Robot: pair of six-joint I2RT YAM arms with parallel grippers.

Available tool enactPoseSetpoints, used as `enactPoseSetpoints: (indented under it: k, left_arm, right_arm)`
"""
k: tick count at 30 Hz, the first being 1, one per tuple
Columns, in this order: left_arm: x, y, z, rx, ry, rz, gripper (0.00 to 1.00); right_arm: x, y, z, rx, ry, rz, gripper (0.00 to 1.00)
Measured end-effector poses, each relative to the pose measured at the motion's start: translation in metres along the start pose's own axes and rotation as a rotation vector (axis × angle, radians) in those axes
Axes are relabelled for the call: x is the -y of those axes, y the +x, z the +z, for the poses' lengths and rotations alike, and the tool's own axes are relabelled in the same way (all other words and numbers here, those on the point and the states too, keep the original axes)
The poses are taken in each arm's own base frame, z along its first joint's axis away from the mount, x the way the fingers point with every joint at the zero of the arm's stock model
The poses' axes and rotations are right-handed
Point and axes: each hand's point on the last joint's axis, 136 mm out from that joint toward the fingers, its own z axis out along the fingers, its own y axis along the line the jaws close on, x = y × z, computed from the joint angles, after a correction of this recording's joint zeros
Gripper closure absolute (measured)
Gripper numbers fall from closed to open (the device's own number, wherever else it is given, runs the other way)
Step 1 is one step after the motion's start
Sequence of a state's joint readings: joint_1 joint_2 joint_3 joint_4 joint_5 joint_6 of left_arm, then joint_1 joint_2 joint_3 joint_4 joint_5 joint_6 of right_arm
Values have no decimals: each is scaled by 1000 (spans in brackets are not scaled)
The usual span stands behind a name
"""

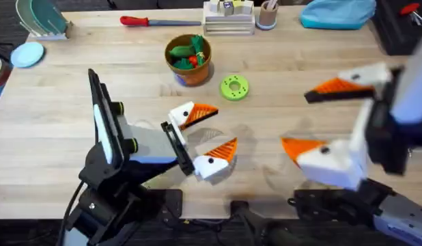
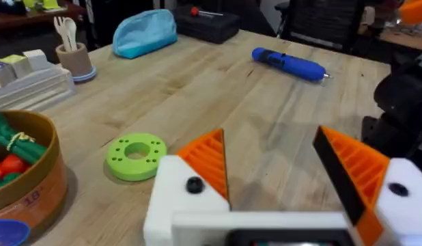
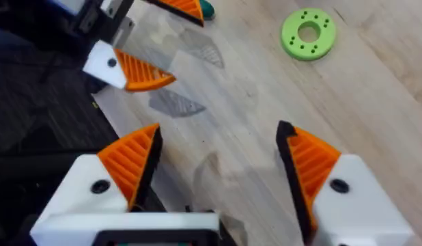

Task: Pick up the gripper from the table and insert it into the empty holder that is missing its gripper. Then pick up a screw, insert it into the mounting hole, and use the screwdriver to tighten it. Finally, clean up the table by picking up the vegetable and placing it into the bucket.

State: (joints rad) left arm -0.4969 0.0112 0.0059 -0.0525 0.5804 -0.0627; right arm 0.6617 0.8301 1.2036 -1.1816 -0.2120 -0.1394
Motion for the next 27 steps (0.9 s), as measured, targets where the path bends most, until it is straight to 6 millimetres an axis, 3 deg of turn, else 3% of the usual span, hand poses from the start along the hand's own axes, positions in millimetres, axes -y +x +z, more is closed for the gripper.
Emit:
enactPoseSetpoints:
  k: [2, 6, 7, 16, 27]
  left_arm:
    - [0, 0, 0, 0, 0, -1, 332]
    - [0, 0, 0, 0, 0, 2, 922]
    - [0, 0, 0, 1, 0, 5, 978]
    - [0, 0, 0, 1, 0, 5, 983]
    - [0, 0, 0, 1, 0, 5, 984]
  right_arm:
    - [-4, 11, -4, 23, -3, 14, 7]
    - [-12, 25, -9, 60, -27, 28, 7]
    - [-14, 27, -10, 65, -37, 30, 7]
    - [-24, 30, -10, 73, -94, 39, 7]
    - [-23, 28, -10, 81, -89, 42, 7]
